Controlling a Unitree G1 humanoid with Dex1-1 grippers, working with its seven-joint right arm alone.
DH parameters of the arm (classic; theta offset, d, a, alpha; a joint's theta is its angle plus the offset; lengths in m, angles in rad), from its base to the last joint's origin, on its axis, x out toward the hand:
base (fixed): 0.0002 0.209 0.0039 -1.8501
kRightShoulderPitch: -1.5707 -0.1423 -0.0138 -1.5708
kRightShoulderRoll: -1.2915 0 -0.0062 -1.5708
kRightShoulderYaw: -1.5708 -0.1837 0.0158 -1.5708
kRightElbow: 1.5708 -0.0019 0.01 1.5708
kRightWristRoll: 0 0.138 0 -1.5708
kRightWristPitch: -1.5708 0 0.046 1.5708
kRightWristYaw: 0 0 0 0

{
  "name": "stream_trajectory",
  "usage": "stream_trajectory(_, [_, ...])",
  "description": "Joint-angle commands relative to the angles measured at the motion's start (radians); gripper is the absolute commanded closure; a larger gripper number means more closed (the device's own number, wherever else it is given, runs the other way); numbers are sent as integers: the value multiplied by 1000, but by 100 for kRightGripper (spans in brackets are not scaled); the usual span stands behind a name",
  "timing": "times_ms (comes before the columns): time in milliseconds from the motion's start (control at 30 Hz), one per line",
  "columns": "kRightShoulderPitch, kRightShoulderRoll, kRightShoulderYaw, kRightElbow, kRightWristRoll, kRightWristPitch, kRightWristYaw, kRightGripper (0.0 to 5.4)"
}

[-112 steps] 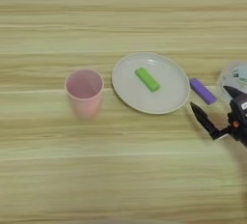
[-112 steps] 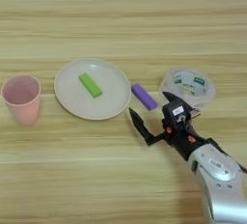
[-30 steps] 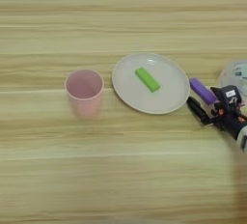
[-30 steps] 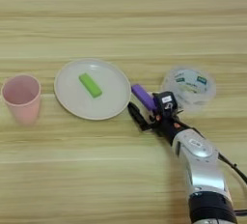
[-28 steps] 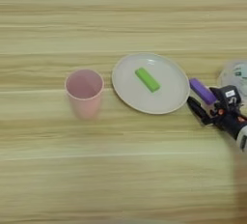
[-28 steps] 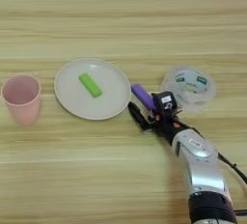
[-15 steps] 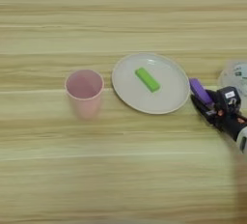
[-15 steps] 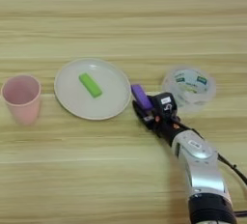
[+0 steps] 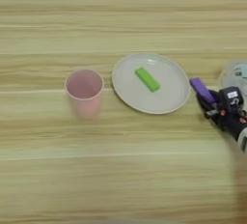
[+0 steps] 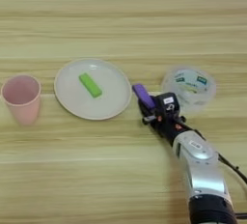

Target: Move the objects on the table

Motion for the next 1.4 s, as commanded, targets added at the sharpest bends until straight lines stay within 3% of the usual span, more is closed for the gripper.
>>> stream_trajectory(33, [-54,-21,-42,-81,1,-22,-67,398])
stream_trajectory(300, [-60,10,-49,-228,16,2,-129,398])
stream_trajectory(633, [-56,63,39,-463,1,103,-121,398])
stream_trajectory(933, [-106,82,144,-391,-60,168,-103,398])
stream_trajectory(1400, [-204,86,180,-291,-100,294,-108,398])
